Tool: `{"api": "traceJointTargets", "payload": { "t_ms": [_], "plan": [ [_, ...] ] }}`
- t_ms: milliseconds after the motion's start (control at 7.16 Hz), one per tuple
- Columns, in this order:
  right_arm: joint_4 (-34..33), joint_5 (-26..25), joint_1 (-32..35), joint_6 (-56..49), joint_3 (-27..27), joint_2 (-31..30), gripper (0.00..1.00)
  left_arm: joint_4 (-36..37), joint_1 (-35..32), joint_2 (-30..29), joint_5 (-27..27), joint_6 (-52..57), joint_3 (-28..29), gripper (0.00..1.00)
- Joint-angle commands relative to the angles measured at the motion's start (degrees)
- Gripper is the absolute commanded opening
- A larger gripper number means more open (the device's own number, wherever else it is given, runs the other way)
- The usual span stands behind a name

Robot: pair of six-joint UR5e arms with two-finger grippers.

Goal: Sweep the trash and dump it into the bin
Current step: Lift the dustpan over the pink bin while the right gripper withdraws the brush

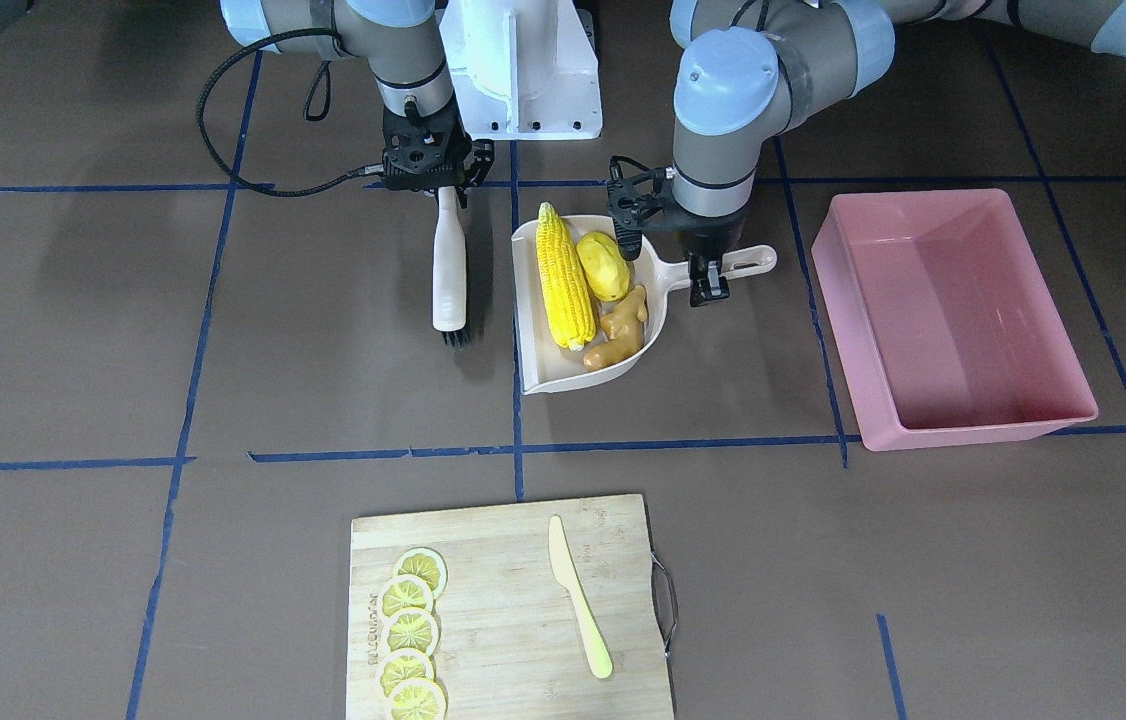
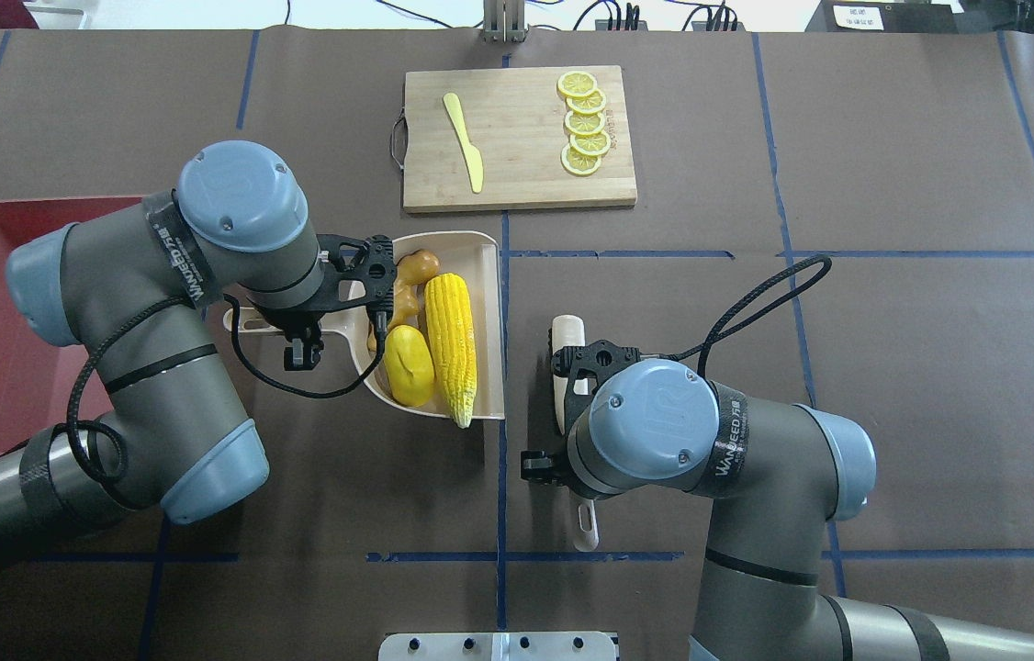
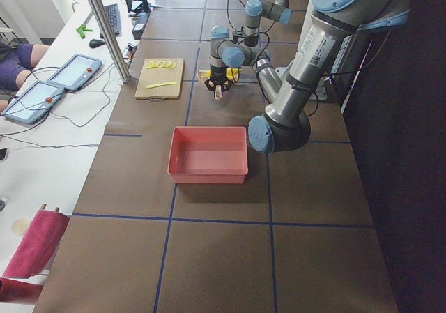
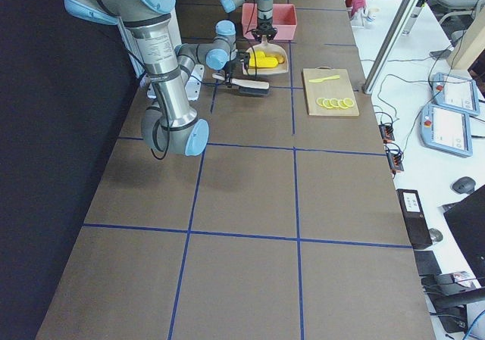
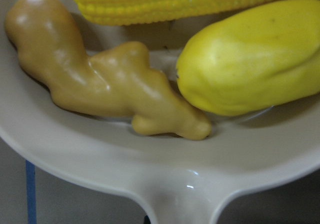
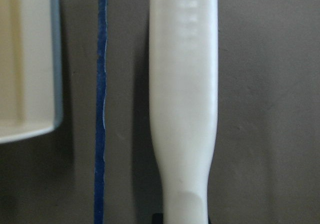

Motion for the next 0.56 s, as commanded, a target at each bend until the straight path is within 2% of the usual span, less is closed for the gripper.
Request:
{"api": "traceJointTargets", "payload": {
  "t_ms": [0,279,419],
  "plan": [
    [0.1,-0.1,0.0,-0.1,-0.1,-0.1,0.0,0.4,-4.7,2.2,-5.7,0.5,-1.8,0.0],
    [0.3,-0.5,0.1,-0.2,0.0,-0.9,0.0,2.5,-6.5,6.2,-6.2,1.1,-7.1,0.0],
    [0.3,-0.6,0.3,-0.6,0.0,-1.0,0.0,7.2,-7.3,6.5,-6.1,6.5,-9.8,0.0]
  ]
}}
